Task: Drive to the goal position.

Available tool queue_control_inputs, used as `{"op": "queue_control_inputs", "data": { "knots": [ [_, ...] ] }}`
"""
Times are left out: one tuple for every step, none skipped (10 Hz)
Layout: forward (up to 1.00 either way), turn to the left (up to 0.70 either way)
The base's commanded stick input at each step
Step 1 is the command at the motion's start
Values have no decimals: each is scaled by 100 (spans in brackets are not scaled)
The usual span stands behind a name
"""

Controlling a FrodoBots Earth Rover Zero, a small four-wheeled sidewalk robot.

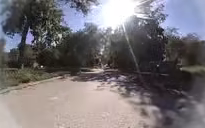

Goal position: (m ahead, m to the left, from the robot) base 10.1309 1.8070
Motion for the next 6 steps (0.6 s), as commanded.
{"op": "queue_control_inputs", "data": {
  "knots": [
    [100,5],
    [100,5],
    [100,5],
    [100,5],
    [100,5],
    [100,5]
  ]
}}
